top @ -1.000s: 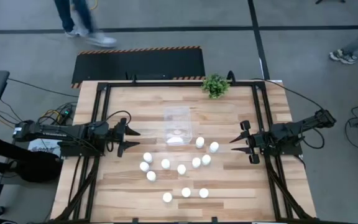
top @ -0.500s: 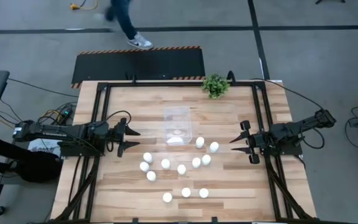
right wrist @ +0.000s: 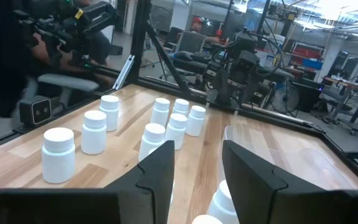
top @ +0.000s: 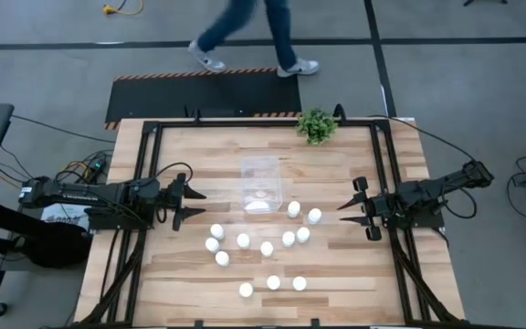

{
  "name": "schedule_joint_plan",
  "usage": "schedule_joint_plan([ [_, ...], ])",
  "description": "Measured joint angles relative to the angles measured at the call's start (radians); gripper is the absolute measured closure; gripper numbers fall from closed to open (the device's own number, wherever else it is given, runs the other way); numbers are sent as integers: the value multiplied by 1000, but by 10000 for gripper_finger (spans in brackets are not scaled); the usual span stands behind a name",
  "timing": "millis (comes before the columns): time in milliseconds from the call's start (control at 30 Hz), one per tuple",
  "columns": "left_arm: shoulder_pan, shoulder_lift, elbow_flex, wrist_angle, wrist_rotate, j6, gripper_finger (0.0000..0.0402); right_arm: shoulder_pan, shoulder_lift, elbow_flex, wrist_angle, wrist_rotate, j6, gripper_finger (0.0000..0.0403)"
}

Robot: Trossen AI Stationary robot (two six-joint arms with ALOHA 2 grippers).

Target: Pick and place pill bottles into a basket

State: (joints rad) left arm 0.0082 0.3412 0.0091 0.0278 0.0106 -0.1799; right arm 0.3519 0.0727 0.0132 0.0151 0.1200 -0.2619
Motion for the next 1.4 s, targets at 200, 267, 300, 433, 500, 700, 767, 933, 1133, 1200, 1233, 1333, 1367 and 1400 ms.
schedule_joint_plan([
  [200, 0, 0, 0, 0, 0, 0, 191, 0, 0, 0, 0, 0, 0, 273],
  [267, 0, 0, 0, 0, 0, 0, 191, 0, 0, 0, 0, 0, 0, 273],
  [300, 0, 0, 0, 0, 0, 0, 191, 0, 0, 0, 0, 0, 0, 273],
  [433, 0, 0, 0, 0, 0, 0, 191, 0, 0, 0, 0, 0, 0, 273],
  [500, 0, 0, 0, 0, 0, 0, 191, 0, 0, 0, 0, 0, 0, 273],
  [700, 0, 0, 0, 0, 0, 0, 191, 0, 0, 0, 0, 0, 0, 273],
  [767, 0, 0, 0, 0, 0, 0, 191, 0, 0, 0, 0, 0, 0, 273],
  [933, 0, 0, 0, 0, 0, 0, 191, 0, 0, 0, 0, 0, 0, 273],
  [1133, 0, 0, 0, 0, 0, 0, 191, 0, 0, 0, 0, 0, 0, 273],
  [1200, 0, 0, 0, 0, 0, 0, 191, 0, 0, 0, 0, 0, -1, 273],
  [1233, 0, 0, 0, 0, 0, 0, 191, 0, 0, 0, 0, 1, -26, 273],
  [1333, 0, 0, 0, 0, 0, 0, 191, -8, 0, -1, 12, 15, -296, 273],
  [1367, 0, 0, 0, 0, 0, 0, 191, -8, 0, -2, 14, 11, -376, 273],
  [1400, 0, 0, 0, 0, 0, 0, 191, -8, 0, -2, 12, -1, -426, 273],
])
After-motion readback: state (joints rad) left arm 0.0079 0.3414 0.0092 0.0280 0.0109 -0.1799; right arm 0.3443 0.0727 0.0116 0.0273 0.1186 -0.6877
